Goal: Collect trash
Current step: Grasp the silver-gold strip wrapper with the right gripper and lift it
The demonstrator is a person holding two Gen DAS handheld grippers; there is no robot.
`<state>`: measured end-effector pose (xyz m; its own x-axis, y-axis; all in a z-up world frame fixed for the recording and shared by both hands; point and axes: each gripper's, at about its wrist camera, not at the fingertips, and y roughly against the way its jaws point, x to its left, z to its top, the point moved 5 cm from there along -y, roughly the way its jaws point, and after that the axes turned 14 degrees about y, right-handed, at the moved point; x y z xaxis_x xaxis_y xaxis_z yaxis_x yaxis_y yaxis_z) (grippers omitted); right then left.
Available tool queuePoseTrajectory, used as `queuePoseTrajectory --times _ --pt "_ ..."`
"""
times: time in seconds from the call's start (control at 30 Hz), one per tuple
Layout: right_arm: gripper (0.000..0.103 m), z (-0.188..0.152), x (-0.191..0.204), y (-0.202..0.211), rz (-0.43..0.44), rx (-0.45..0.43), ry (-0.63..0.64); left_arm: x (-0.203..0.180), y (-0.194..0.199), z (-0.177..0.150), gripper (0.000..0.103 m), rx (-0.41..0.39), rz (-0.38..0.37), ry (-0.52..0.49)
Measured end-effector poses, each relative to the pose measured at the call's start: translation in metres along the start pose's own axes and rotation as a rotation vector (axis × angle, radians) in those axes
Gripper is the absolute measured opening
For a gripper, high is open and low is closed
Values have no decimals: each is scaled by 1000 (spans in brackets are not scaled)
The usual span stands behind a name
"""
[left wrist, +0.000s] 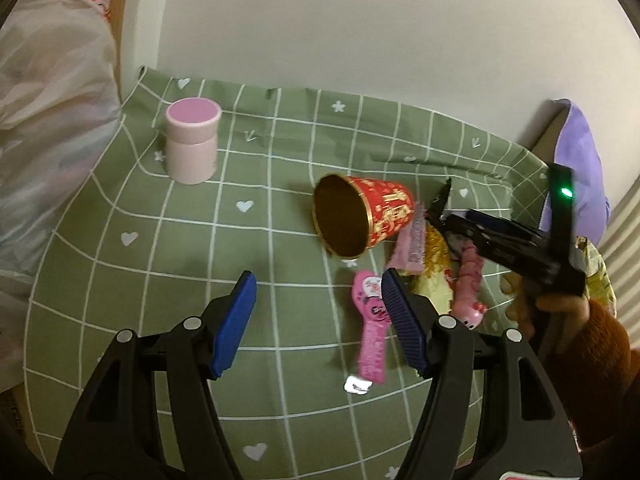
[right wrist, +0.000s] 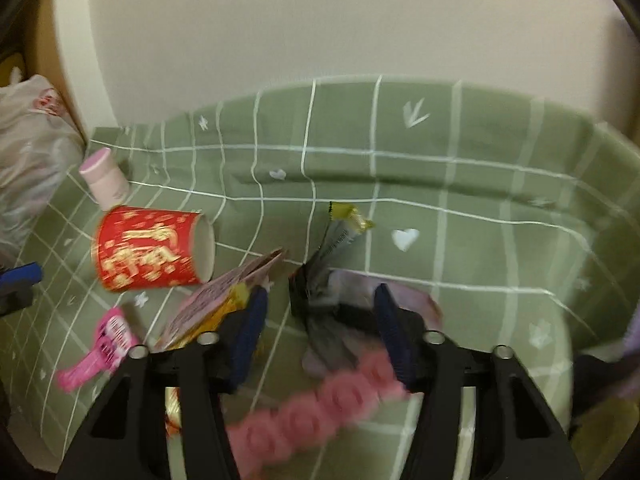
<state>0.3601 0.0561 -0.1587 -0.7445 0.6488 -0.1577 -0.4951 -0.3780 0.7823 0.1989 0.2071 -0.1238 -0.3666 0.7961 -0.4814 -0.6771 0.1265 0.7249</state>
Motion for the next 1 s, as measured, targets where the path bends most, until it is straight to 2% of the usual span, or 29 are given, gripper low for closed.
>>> queuePoseTrajectory --times 0.07,0.13,0.2,0.3,0.43,0.6,0.7,0.83,1.0 --pt "40 1 3 -15 21 33 13 4 0 -2 62 5 10 -5" --pt "34 2 12 -21 48 45 47 8 -2 -5 62 21 19 -5" --pt "31 2 20 -20 83 61 51 11 -3 -6 62 29 21 -2" --pt "25 0 28 -7 139 38 27 9 -5 -7 62 42 20 -2" --pt "23 0 22 32 127 -53 -24 -3 -7 -7 62 49 7 -38" --pt "23 -5 -6 94 48 -164 -109 -25 -15 -9 62 75 -49 -72" --pt "23 -21 -21 118 5 -155 -135 -43 -24 -12 62 105 -82 -103" --pt "23 -54 -28 132 1 -122 -193 -70 -35 -18 61 156 -135 -152" --pt "23 -98 -9 136 -3 -87 -243 -126 -55 -14 60 198 -241 -290"
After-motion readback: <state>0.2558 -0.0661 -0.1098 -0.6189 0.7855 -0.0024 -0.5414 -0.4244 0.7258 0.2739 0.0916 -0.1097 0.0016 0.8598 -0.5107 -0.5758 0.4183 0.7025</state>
